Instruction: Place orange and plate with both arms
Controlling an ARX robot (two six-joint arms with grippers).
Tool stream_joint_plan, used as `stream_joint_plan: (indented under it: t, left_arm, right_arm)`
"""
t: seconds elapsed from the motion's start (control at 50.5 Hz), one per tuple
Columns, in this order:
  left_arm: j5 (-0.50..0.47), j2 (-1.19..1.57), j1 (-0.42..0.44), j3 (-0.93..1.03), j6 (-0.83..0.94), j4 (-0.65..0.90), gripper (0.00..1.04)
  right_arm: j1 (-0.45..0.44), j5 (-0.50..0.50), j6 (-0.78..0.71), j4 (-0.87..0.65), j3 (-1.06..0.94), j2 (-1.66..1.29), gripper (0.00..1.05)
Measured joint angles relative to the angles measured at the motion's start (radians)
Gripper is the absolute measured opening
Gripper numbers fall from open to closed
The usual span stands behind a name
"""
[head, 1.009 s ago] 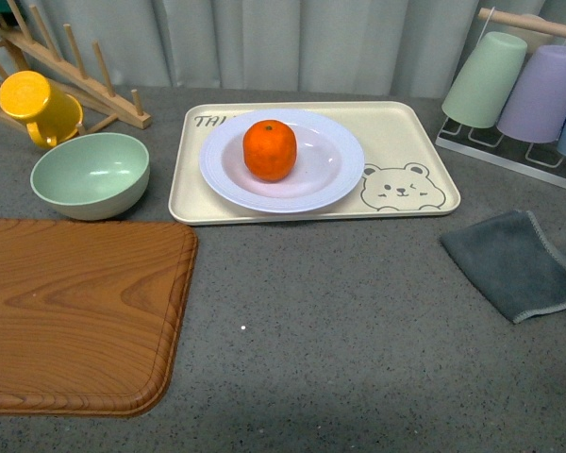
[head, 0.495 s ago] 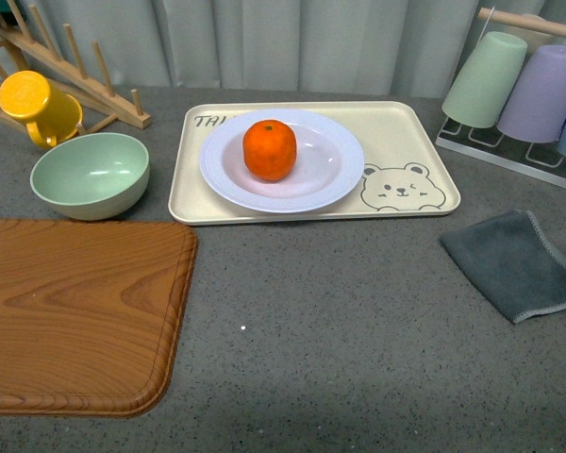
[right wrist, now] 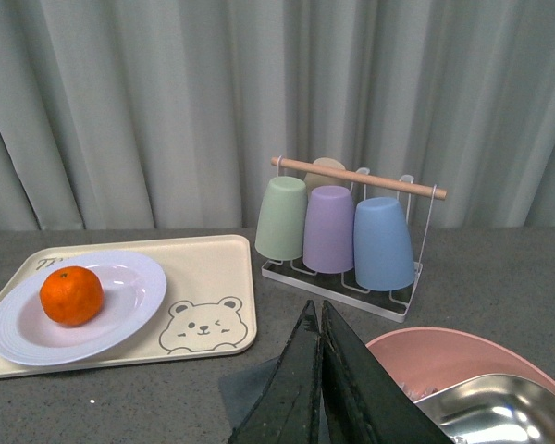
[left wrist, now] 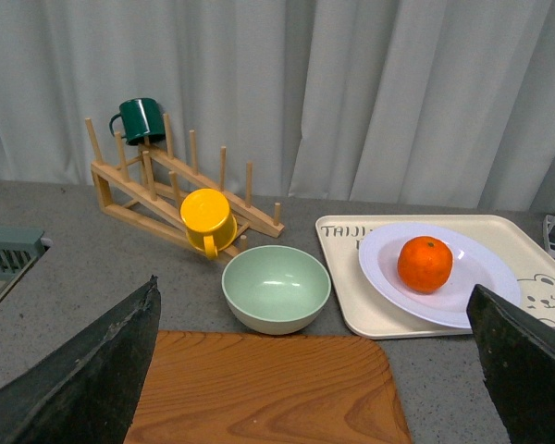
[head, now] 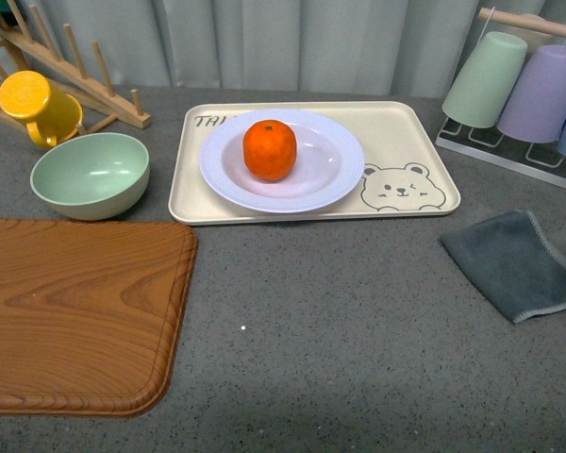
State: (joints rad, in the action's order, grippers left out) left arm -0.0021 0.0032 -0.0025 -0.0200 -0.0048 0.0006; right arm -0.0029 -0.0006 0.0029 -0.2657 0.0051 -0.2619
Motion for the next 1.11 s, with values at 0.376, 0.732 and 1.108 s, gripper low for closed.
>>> stream_joint_plan:
  t: [0.376, 0.732, 1.108]
  left_arm:
    - [0.000, 0.000, 0.000, 0.000, 0.000, 0.000, 0.98]
    - [0.000, 0.000, 0.000, 0.000, 0.000, 0.000, 0.98]
    - [0.000, 0.000, 0.000, 0.000, 0.000, 0.000, 0.98]
  right_arm:
    - [0.000, 0.000, 0.000, 0.115, 0.000, 0.113, 0.01]
    - [0.000, 0.000, -0.002, 0.264, 0.001, 0.257, 0.41]
    - [0.000, 0.000, -0.002, 0.264, 0.001, 0.257, 0.97]
